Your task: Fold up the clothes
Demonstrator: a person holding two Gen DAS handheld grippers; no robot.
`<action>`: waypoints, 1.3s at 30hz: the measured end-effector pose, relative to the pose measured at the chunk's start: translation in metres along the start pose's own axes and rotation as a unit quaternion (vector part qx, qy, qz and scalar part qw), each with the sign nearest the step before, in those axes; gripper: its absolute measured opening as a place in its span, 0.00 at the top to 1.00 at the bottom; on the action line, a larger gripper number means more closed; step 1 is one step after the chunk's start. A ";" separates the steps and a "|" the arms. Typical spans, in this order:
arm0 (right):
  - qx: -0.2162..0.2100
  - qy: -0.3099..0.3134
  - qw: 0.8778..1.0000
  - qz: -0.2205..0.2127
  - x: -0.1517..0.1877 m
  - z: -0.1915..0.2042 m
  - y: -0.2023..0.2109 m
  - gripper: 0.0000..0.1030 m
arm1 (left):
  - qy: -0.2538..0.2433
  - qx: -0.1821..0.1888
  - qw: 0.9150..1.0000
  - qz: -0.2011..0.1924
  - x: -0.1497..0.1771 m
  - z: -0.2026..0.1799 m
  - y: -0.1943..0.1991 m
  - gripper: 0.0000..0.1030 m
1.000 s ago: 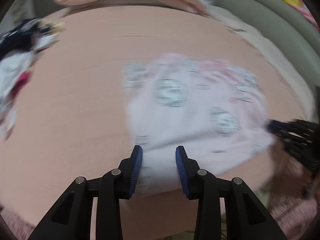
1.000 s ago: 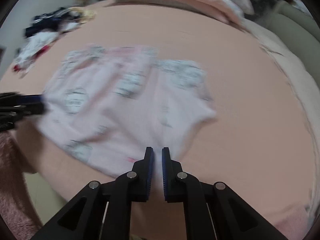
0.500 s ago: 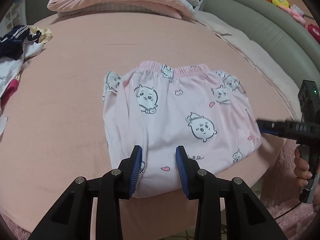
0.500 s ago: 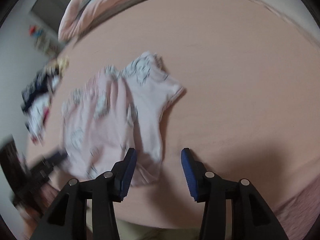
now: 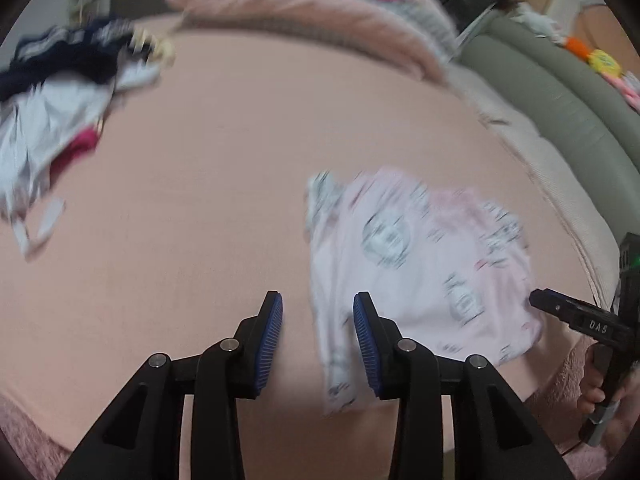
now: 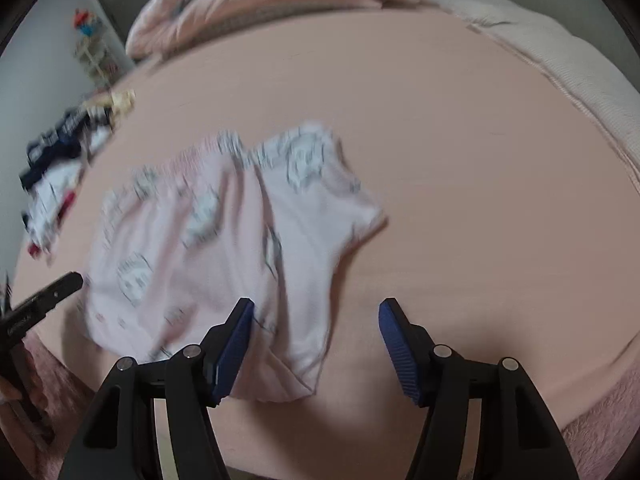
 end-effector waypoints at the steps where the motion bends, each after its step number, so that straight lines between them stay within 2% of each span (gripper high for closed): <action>1: -0.005 0.003 1.000 -0.004 -0.002 0.004 0.000 0.38 | -0.005 0.013 1.000 0.004 0.001 -0.007 -0.001 0.67; 3: -0.009 -0.001 1.000 0.011 0.002 0.005 -0.008 0.38 | -0.015 0.035 0.999 0.011 0.004 -0.018 -0.004 0.67; 5: -0.013 -0.033 0.999 0.036 0.012 -0.006 -0.019 0.37 | -0.024 0.029 0.999 0.014 0.006 -0.022 -0.007 0.67; 8: -0.051 -0.094 0.994 0.015 0.013 -0.014 -0.017 0.37 | -0.039 0.020 0.999 0.020 0.009 -0.028 -0.012 0.67; 10: -0.081 -0.111 0.990 0.017 0.014 -0.014 -0.018 0.35 | -0.048 0.013 0.998 0.024 0.011 -0.032 -0.014 0.67; 12: -0.102 -0.100 0.989 0.027 0.015 -0.002 -0.022 0.35 | -0.055 0.008 0.998 0.025 0.012 -0.035 -0.016 0.67; 15: -0.108 -0.045 0.992 0.055 0.023 0.012 -0.031 0.40 | -0.036 0.018 0.999 0.002 0.001 -0.029 -0.007 0.67; 16: -0.092 -0.024 0.994 0.060 0.024 0.015 -0.033 0.54 | -0.029 0.023 0.999 -0.009 -0.004 -0.027 -0.003 0.67; 17: -0.081 -0.007 0.995 0.059 0.022 0.019 -0.032 0.64 | -0.021 0.030 0.999 -0.019 -0.008 -0.026 0.001 0.67; 18: -0.069 0.009 0.996 0.057 0.020 0.023 -0.032 0.68 | -0.011 0.040 0.999 -0.025 -0.011 -0.024 0.004 0.67; 19: -0.058 0.026 0.996 0.056 0.018 0.027 -0.032 0.86 | -0.001 0.050 0.998 -0.030 -0.014 -0.023 0.007 0.67; 20: -0.047 0.043 0.997 0.054 0.015 0.031 -0.031 0.92 | 0.007 0.058 0.998 -0.035 -0.016 -0.022 0.009 0.67; 22: -0.031 0.076 0.995 0.047 0.010 0.042 -0.029 0.92 | 0.013 0.059 0.998 -0.033 -0.015 -0.019 0.008 0.67; 27: -0.058 0.153 0.986 0.013 -0.012 0.107 -0.021 0.92 | 0.011 0.070 0.997 -0.035 -0.009 -0.019 0.014 0.67; 30: -0.058 0.158 0.986 0.015 -0.026 0.124 -0.038 0.92 | 0.004 0.088 0.995 -0.042 -0.009 -0.027 0.019 0.67; 31: -0.051 0.148 0.987 0.019 -0.029 0.121 -0.045 0.92 | -0.001 0.090 0.995 -0.040 -0.007 -0.030 0.019 0.67; 34: -0.020 0.094 0.995 0.037 -0.015 0.075 -0.041 0.91 | -0.015 0.073 0.997 -0.015 0.001 -0.036 0.007 0.67; 36: -0.024 0.048 0.998 0.042 -0.002 0.037 -0.030 0.91 | -0.012 0.074 0.997 0.005 0.005 -0.038 -0.003 0.67; 39: -0.054 -0.035 0.996 0.064 0.014 -0.002 -0.029 0.82 | -0.009 0.090 0.996 0.007 0.004 -0.043 -0.002 0.67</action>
Point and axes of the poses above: each gripper's, at about its wrist camera, not at the fingertips, and y roughly against the way its jaws point, z to its left, x to its underside, the point moved 8 cm from there along -y, roughly the way its jaws point, and after that the axes turned 13 degrees about -x, right-handed, at the moved point
